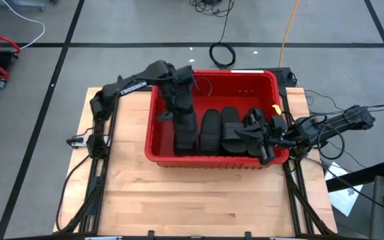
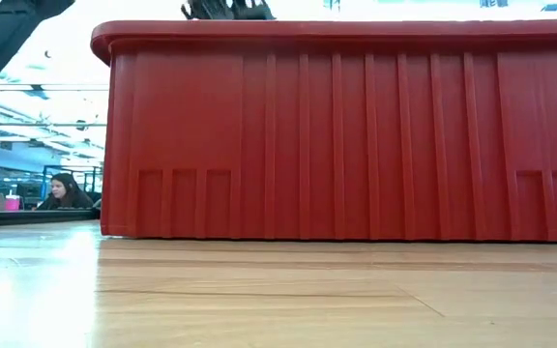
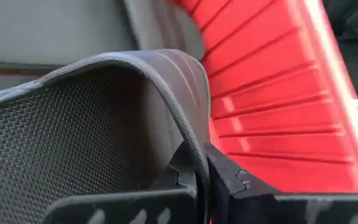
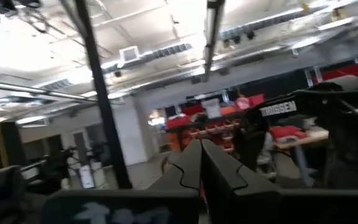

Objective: Pick and place slides into bin
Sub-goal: Put the black slide into the red bin

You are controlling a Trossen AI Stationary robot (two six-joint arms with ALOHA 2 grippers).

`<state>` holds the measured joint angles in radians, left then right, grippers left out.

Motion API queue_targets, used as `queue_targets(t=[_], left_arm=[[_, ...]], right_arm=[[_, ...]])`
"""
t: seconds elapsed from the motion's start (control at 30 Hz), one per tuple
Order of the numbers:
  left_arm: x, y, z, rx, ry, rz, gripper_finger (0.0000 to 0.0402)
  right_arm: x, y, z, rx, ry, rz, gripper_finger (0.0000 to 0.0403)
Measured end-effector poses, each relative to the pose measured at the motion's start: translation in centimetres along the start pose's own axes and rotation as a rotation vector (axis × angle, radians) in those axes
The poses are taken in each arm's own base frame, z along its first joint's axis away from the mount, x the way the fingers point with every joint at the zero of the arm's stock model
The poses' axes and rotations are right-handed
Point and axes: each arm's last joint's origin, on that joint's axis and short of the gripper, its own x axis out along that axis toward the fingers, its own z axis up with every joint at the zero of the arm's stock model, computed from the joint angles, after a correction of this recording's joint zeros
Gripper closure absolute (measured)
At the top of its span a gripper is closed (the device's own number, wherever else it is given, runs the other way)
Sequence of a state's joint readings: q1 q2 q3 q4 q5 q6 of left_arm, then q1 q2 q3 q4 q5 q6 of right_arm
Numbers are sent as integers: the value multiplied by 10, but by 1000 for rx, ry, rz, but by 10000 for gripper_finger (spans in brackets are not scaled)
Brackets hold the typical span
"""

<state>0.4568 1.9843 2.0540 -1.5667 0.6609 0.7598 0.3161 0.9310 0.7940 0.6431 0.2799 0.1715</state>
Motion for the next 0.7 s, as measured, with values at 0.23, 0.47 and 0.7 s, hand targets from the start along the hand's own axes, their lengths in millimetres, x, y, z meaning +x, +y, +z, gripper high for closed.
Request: queue_targets(t=[0.23,0.47,0.7], left_arm=[[21,4,-13,15,64,-64,401],[53,7,-32,70,147,-155,401],[69,12,-34,130,132,-155,401]], right_arm=[[0,-2,0,-31,4,-19,403],[-5,-3,2,3,38,-21,403],[-12,-7,-9,-50,207,-52,403]])
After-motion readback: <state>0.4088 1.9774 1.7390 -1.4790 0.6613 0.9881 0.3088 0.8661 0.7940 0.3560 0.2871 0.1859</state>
